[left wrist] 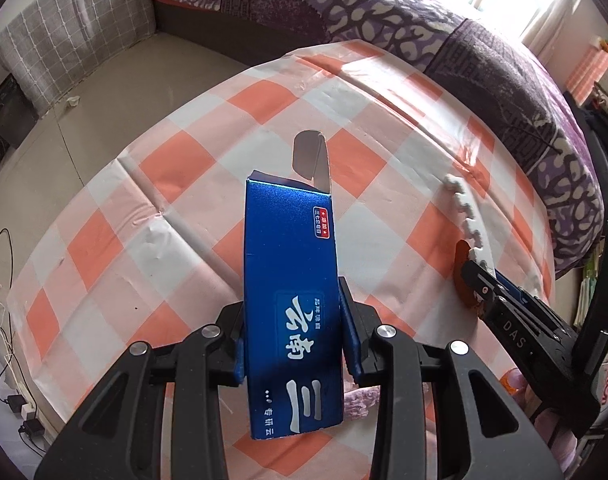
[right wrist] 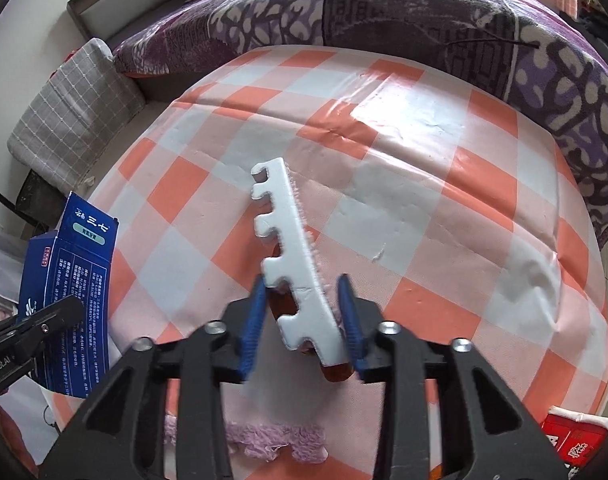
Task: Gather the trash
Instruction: 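Lift the blue box and foam strip and carry them to the bin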
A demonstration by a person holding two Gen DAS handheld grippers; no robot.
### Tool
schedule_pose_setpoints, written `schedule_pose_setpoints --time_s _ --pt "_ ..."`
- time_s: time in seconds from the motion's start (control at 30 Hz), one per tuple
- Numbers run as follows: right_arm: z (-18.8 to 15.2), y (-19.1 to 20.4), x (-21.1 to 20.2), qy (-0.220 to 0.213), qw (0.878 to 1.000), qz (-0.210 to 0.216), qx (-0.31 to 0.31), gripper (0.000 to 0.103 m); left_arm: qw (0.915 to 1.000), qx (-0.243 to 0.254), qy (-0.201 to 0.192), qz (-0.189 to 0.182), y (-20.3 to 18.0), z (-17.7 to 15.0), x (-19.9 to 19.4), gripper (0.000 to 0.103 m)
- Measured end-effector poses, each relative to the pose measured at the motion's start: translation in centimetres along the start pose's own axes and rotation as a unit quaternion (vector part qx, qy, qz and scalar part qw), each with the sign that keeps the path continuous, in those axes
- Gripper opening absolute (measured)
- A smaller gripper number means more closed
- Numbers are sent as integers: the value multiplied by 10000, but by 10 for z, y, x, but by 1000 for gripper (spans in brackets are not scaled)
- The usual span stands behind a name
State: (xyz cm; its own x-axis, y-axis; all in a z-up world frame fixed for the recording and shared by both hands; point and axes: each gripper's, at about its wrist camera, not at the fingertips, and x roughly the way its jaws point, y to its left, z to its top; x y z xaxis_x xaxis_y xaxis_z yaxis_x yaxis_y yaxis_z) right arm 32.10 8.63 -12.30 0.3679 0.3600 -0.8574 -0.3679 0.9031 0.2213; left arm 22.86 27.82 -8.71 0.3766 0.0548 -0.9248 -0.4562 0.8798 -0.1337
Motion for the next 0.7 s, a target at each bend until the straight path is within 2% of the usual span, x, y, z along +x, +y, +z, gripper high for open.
schedule_pose_setpoints --time_s 0.13,0.3,0.53,0.7 --pt "3 0 -16 -350 9994 82 -9 23 9999 -81 -138 -46 1 2 -7 36" --pt "8 2 -40 -672 9969 394 50 23 9992 -100 -379 -87 -3 3 -18 36" --pt "11 9 -71 -1123 9928 429 -24 23 9965 -239 -790 -156 -6 8 -38 36" --pt "9 10 -88 -1296 9908 398 -39 23 9941 -386 -996 -185 -5 9 -48 36"
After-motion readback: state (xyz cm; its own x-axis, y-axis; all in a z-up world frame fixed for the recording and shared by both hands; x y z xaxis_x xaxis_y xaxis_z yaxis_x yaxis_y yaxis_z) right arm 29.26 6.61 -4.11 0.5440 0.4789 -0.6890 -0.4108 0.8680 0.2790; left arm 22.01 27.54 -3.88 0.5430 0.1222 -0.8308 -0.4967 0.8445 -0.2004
